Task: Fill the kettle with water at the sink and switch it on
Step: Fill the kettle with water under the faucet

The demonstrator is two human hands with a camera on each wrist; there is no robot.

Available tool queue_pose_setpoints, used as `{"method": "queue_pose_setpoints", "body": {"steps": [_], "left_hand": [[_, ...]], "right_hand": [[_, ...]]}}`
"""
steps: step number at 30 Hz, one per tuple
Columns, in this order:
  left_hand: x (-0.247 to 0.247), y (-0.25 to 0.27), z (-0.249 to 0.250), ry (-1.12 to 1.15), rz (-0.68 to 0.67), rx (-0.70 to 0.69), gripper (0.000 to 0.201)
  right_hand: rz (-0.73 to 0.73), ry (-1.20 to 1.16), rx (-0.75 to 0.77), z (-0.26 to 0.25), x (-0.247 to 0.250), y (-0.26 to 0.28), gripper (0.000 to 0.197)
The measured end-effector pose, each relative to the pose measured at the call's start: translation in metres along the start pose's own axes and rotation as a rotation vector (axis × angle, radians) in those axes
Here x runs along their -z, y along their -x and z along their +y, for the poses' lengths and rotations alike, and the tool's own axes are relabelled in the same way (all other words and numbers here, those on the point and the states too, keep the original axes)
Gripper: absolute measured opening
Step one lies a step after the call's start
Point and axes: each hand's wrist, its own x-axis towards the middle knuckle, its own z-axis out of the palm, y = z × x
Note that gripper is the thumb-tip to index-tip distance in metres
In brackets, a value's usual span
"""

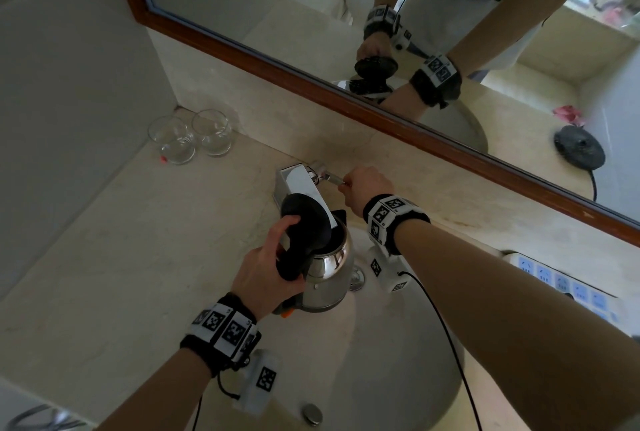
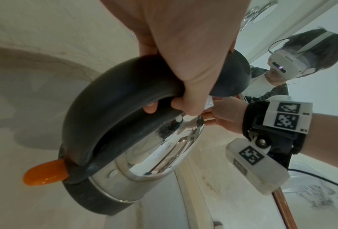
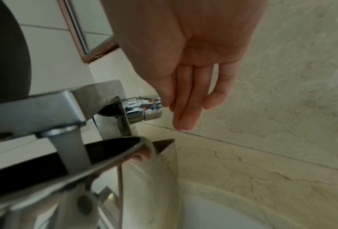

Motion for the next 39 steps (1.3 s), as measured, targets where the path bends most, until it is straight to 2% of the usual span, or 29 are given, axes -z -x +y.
{"method": "queue_pose_setpoints", "body": {"steps": [39], "left_hand": [[-0.0034, 0.0003, 0.0043, 0.003, 0.020, -0.014, 0.090]], "right_hand": [[-0.005, -0.050, 0.004, 0.0009, -0.0022, -0.0017, 0.028]]}}
